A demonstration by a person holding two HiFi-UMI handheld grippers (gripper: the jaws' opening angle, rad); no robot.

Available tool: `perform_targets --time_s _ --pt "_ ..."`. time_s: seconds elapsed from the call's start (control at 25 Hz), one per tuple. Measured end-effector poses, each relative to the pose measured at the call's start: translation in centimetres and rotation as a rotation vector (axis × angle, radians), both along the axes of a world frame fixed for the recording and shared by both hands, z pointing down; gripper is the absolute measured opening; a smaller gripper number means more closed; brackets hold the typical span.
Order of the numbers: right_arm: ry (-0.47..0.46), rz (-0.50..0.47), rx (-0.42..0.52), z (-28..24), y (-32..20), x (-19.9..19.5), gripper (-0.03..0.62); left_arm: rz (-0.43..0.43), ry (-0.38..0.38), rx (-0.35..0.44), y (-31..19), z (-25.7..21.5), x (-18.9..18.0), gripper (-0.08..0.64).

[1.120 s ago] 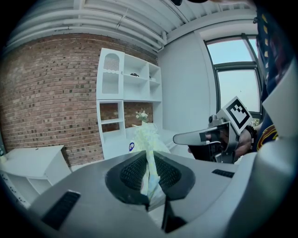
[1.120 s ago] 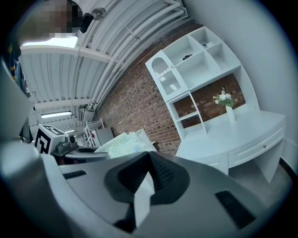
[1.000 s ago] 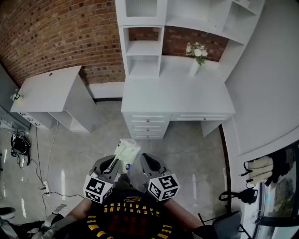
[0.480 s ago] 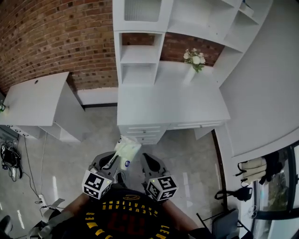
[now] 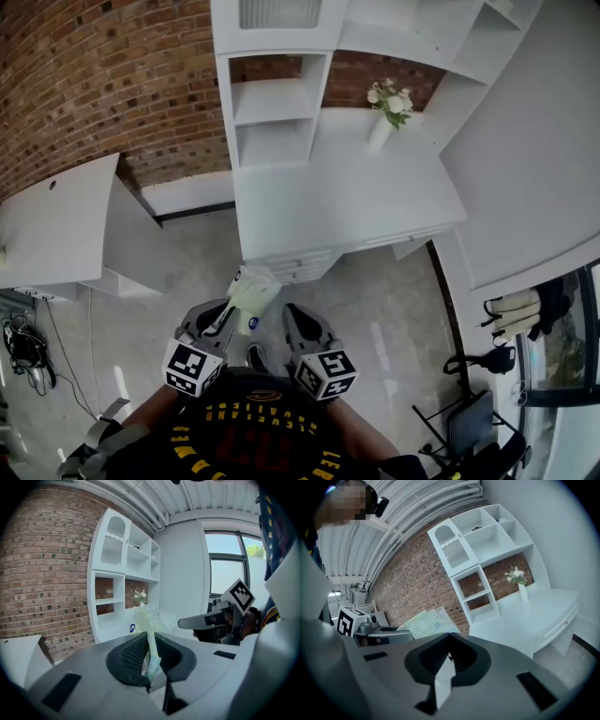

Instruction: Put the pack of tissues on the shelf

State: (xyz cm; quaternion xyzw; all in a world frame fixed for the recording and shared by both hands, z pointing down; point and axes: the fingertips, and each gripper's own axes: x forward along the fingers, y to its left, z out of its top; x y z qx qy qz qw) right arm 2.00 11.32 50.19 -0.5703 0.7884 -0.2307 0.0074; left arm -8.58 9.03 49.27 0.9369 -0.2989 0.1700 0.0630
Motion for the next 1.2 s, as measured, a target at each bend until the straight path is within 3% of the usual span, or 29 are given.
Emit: perform_targets --time_s 0.52,0.76,1.2 --pt "0.061 -0.006 -0.069 1.0 -2.4 -2.6 0.007 -0.037 0.077 -0.036 -3.5 1.1 -3.3 0.032" --pt "0.062 -0.053 -0.074 1.4 -4.6 -3.9 0.008 -0.075 0.058 -0.06 -5.1 2.3 -4.8 0.032" --pt "0.013 -0.102 -0.048 1.8 -11.9 -2.6 0.007 -0.116 0.021 0.004 -11.5 1.2 -3.2 0.032"
